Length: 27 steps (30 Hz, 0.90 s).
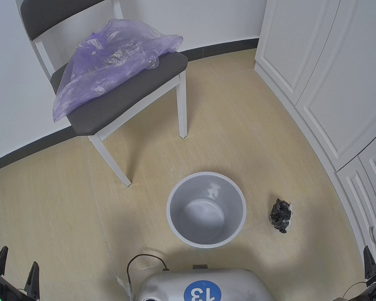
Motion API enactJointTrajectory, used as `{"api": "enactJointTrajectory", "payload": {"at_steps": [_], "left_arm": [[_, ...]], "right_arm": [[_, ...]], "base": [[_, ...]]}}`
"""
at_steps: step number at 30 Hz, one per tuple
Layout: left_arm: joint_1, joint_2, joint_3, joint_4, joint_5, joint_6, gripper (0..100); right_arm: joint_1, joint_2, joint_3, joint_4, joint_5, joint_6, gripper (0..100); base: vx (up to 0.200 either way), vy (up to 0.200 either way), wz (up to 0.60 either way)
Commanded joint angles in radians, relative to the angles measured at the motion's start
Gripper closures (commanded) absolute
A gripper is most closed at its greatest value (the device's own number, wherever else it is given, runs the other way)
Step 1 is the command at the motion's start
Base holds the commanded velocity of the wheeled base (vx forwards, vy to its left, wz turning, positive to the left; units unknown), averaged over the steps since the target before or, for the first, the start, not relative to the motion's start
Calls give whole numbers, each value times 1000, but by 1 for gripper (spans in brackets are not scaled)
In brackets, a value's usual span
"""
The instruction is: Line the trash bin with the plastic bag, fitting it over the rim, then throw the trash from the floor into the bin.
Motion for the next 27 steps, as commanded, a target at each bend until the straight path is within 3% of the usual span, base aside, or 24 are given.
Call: {"api": "enactJointTrajectory", "payload": {"at_steps": [1, 27], "left_arm": [[0, -15, 18, -1, 0, 0, 0], [-2, -15, 18, -1, -15, -22, 0]], "right_arm": [[0, -16, 18, 0, 0, 0, 0], [0, -16, 16, 3, 17, -12, 0]], "base": [[0, 0, 0], [0, 0, 0]]}}
